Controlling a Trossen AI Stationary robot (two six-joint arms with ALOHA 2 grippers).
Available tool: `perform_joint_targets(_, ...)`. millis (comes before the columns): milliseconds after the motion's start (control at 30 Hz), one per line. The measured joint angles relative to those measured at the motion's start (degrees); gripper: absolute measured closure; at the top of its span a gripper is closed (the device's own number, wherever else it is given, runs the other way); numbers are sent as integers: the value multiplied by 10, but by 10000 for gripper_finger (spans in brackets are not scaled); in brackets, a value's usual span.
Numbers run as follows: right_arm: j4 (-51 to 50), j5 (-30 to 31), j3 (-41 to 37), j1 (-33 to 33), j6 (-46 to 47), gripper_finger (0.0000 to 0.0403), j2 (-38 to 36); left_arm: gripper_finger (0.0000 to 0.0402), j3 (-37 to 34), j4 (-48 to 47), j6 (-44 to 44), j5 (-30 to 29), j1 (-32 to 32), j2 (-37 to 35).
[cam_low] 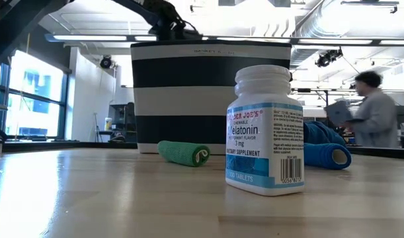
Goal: Pick & place medical supplies in basket/bin
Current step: Put the rolled green bandage into the blue bin
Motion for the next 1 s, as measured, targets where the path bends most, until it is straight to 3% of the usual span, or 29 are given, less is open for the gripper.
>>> perform_joint_targets(433,0,8,0,0,10,345,0,32,166,-58,-31,-19,0,0)
perform_joint_targets(733,0,34,0,1,19,345,0,32,286,-135,-119,-19,0,0)
perform_joint_targets(1000,0,10,0,20,6,345,27,32,279,-144,-192,-12,-20,-67)
